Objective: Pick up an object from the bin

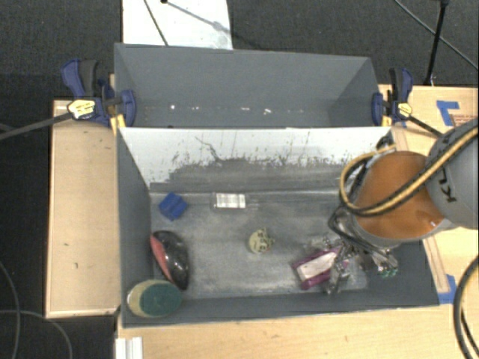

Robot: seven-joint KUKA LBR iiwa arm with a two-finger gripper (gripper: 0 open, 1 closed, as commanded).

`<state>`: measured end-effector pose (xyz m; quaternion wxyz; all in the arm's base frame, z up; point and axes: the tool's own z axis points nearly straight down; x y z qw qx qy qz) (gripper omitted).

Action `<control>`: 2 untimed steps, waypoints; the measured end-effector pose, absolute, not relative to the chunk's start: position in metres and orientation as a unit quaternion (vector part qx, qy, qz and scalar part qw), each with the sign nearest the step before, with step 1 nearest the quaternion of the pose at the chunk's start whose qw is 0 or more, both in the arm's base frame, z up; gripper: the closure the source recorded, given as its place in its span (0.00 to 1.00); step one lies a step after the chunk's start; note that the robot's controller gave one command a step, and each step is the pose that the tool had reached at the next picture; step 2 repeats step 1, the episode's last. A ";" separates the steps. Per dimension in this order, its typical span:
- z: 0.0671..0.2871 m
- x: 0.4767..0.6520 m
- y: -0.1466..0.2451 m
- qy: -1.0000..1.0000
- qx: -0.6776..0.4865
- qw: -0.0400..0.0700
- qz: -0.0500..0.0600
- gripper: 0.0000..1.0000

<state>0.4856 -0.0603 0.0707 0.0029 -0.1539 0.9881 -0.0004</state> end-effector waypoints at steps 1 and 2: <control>0.204 0.524 -0.046 0.987 -0.161 0.005 -0.001 1.00; 0.204 0.524 -0.046 0.987 -0.161 0.005 -0.001 1.00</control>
Offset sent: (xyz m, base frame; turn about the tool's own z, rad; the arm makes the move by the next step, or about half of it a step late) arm 0.0359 0.0141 0.1289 -0.0121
